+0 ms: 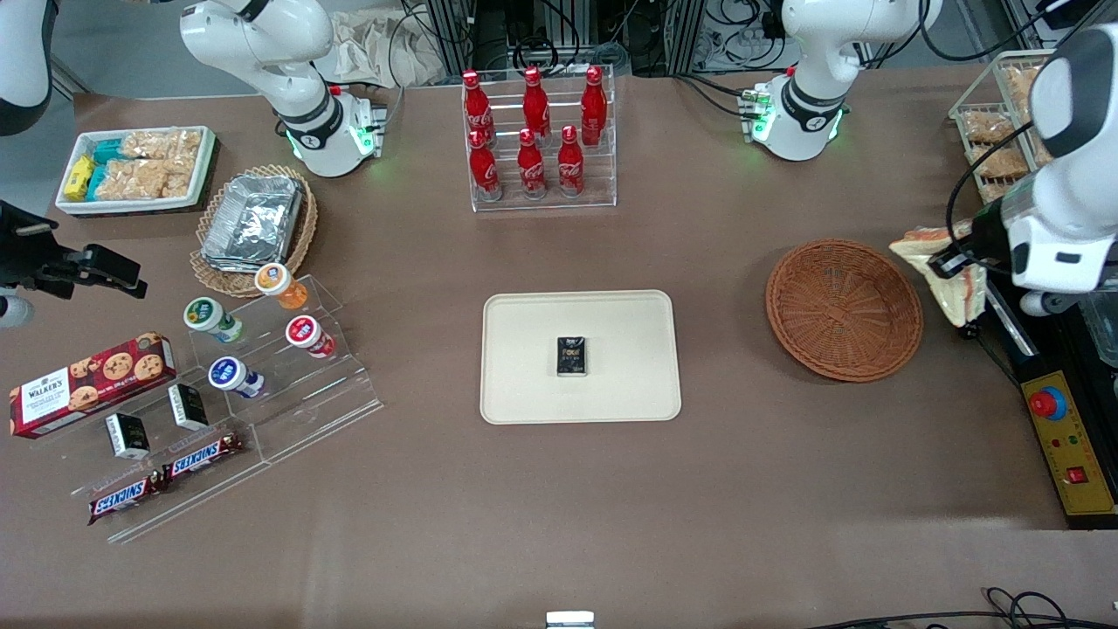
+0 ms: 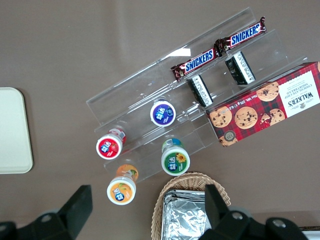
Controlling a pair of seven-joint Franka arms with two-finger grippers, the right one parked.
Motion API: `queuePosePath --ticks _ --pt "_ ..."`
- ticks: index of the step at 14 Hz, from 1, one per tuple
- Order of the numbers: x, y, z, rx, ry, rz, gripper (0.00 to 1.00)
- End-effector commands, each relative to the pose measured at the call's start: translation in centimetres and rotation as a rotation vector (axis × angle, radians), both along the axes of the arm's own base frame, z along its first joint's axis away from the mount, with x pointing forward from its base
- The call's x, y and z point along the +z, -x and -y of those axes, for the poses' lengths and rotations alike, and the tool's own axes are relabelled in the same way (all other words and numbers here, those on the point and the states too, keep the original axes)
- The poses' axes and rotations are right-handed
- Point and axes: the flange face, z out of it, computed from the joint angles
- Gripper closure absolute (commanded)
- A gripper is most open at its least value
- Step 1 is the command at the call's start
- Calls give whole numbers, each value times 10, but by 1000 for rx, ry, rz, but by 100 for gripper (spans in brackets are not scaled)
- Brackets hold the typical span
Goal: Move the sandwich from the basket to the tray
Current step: 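Lift the sandwich up out of the basket with the left gripper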
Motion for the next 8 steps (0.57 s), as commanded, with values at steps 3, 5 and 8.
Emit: queuePosePath --ticks 3,5,8 --pt "81 -10 46 -146 177 91 100" --pt "93 -12 81 -201 221 129 100" --pt "99 -5 143 -310 257 180 100"
